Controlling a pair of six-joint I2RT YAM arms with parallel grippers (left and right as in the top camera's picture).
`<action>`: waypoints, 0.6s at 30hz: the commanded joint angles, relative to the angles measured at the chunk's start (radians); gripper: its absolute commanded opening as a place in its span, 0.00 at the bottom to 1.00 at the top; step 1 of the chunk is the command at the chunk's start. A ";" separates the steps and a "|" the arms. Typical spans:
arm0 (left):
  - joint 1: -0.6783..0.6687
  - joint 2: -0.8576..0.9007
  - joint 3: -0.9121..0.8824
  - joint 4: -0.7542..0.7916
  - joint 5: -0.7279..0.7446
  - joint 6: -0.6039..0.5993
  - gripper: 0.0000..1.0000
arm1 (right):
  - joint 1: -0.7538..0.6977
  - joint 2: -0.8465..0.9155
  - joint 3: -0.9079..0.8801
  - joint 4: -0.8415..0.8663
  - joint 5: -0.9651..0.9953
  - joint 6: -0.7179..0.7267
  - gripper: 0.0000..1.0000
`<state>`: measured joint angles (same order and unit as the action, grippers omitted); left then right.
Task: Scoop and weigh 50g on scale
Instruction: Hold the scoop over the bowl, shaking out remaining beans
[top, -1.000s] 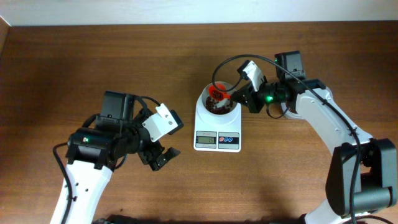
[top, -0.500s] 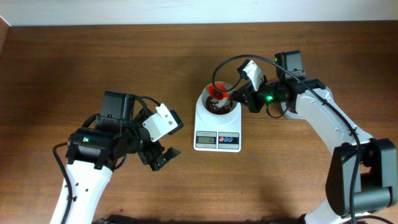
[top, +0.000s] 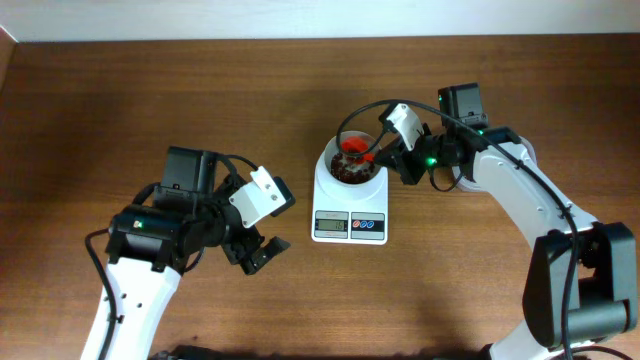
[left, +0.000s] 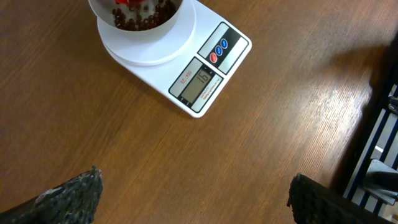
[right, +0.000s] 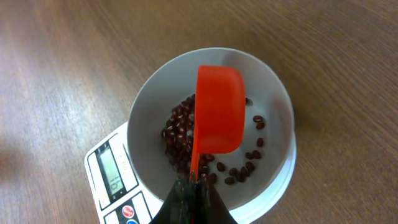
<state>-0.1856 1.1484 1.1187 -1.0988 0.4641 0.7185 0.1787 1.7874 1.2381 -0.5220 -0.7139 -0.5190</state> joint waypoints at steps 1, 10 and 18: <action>0.005 0.000 0.021 0.002 0.007 0.020 0.99 | 0.008 0.003 0.002 -0.009 -0.031 -0.068 0.04; 0.005 0.000 0.021 0.002 0.007 0.020 0.99 | -0.002 -0.021 0.002 -0.031 -0.075 -0.080 0.04; 0.005 0.000 0.021 0.002 0.007 0.020 0.99 | -0.002 -0.027 0.003 0.003 -0.004 -0.019 0.04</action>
<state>-0.1856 1.1484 1.1187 -1.0985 0.4641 0.7185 0.1780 1.7866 1.2381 -0.5488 -0.7727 -0.5785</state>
